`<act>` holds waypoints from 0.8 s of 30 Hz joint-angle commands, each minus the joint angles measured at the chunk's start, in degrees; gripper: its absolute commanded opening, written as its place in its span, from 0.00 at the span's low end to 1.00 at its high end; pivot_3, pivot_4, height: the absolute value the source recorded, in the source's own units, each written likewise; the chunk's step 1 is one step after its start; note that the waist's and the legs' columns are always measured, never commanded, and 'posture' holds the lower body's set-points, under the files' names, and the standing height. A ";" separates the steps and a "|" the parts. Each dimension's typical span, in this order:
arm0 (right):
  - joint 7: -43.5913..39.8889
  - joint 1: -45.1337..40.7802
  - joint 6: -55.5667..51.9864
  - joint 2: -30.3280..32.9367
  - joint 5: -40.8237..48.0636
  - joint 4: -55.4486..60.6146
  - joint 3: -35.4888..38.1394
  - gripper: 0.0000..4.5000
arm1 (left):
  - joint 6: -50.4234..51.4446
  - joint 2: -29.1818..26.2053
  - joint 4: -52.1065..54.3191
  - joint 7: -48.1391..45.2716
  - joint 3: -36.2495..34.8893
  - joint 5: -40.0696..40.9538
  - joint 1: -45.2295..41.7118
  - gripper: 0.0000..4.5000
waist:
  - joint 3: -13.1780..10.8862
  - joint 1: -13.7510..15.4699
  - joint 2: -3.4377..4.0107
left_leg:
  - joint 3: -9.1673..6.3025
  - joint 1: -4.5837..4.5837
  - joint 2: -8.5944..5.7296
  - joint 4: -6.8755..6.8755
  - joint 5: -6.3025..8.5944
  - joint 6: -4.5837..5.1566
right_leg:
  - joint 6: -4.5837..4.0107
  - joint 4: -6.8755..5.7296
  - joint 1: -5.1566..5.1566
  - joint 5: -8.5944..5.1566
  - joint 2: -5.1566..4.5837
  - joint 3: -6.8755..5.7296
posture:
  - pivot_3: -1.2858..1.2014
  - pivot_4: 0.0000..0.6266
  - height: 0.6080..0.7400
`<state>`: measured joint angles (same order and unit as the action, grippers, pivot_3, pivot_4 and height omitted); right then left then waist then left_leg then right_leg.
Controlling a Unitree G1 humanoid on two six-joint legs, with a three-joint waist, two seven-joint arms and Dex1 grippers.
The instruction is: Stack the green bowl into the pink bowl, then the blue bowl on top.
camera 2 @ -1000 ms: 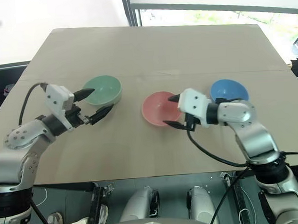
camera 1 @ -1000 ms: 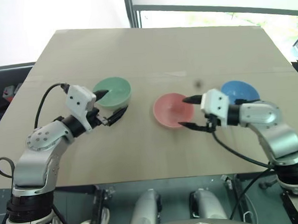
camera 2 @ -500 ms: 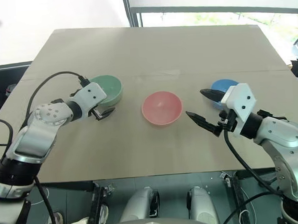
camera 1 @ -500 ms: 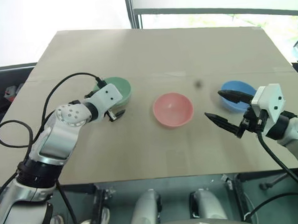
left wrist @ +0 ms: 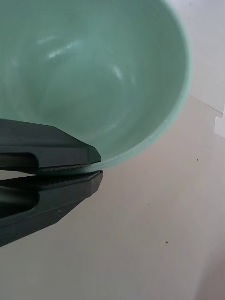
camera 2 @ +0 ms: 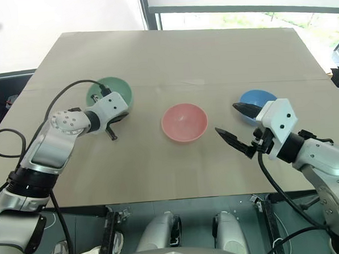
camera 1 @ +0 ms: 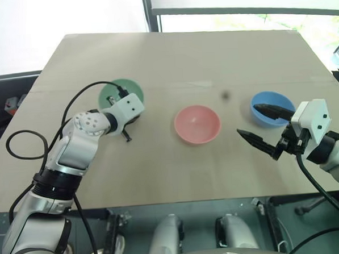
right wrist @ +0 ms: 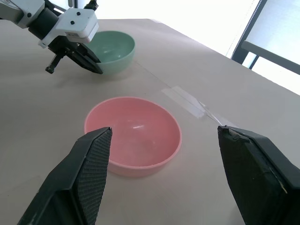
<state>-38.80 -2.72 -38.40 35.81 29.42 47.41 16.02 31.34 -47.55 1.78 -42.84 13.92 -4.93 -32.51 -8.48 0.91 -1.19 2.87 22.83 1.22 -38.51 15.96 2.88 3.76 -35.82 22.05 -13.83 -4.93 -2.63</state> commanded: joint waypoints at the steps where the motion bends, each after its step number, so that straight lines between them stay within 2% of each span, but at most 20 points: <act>1: 1.42 0.53 1.96 1.12 0.25 2.02 2.10 0.84 | -2.17 1.54 3.54 -2.13 -3.13 2.72 -2.90 0.01 | -0.01 0.16 -0.01 | -0.01 0.02 0.00 0.00 0.00 0.00 | 0.00 0.00 0.00 0.00 -0.01 0.00 | 0.52 0.24 1.00; 4: 2.25 0.77 2.48 1.32 0.29 1.90 2.00 0.84 | -7.30 2.86 6.85 -7.43 -4.24 7.88 -4.10 0.01 | -0.01 0.10 -0.02 | -0.02 0.04 0.02 -0.02 0.00 0.01 | 0.00 0.00 0.00 0.00 -0.02 -0.01 | 0.52 0.24 1.00; 8: 3.19 1.76 3.18 1.67 0.21 2.10 2.63 0.84 | -7.90 5.98 13.80 -15.14 -6.43 18.52 -6.99 0.01 | -0.01 0.18 -0.03 | -0.07 0.10 0.05 -0.03 0.00 0.01 | 0.00 -0.01 -0.01 0.00 -0.04 -0.05 | 0.52 0.24 1.00; 11: 3.86 2.37 3.79 1.95 -0.26 1.85 3.10 0.84 | -12.74 7.41 13.31 -20.60 -4.57 20.91 -8.06 0.01 | 0.01 -0.07 0.00 | -0.02 0.04 0.01 -0.03 0.00 0.01 | 0.00 0.00 -0.02 0.00 -0.05 -0.01 | 0.52 0.24 1.00; 17: 5.19 5.30 4.33 2.43 -0.48 3.41 4.43 0.84 | -15.35 9.26 6.04 -31.59 0.72 22.54 -10.56 0.01 | 0.02 -0.06 0.02 | 0.03 -0.13 -0.02 -0.12 -0.01 -0.01 | 0.00 -0.04 -0.09 0.00 0.06 0.05 | 0.52 0.24 1.00; 21: 6.20 7.25 4.13 2.59 -0.49 4.95 4.99 0.84 | -18.00 9.30 1.57 -34.52 2.59 20.40 -10.85 0.32 | 0.02 -0.02 0.01 | 0.02 -0.08 -0.04 -0.14 0.01 0.03 | 0.00 0.00 -0.10 0.00 0.04 0.06 | 0.52 0.24 1.00; 24: 6.72 8.27 4.24 2.68 -0.86 5.29 4.77 0.84 | -21.34 11.08 -0.86 -31.89 1.64 18.48 -11.14 0.58 | 0.01 0.04 0.00 | 0.01 -0.06 -0.04 -0.14 0.02 0.05 | 0.00 0.01 -0.09 0.00 0.04 0.05 | 0.52 0.24 1.00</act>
<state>-32.82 5.41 -35.38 37.91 28.91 50.61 19.09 12.48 -37.28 1.09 -76.27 16.56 14.47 -42.07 -8.46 0.95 -1.19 2.87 22.78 1.18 -38.65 15.98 2.93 3.76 -35.80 21.96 -13.83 -4.90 -2.58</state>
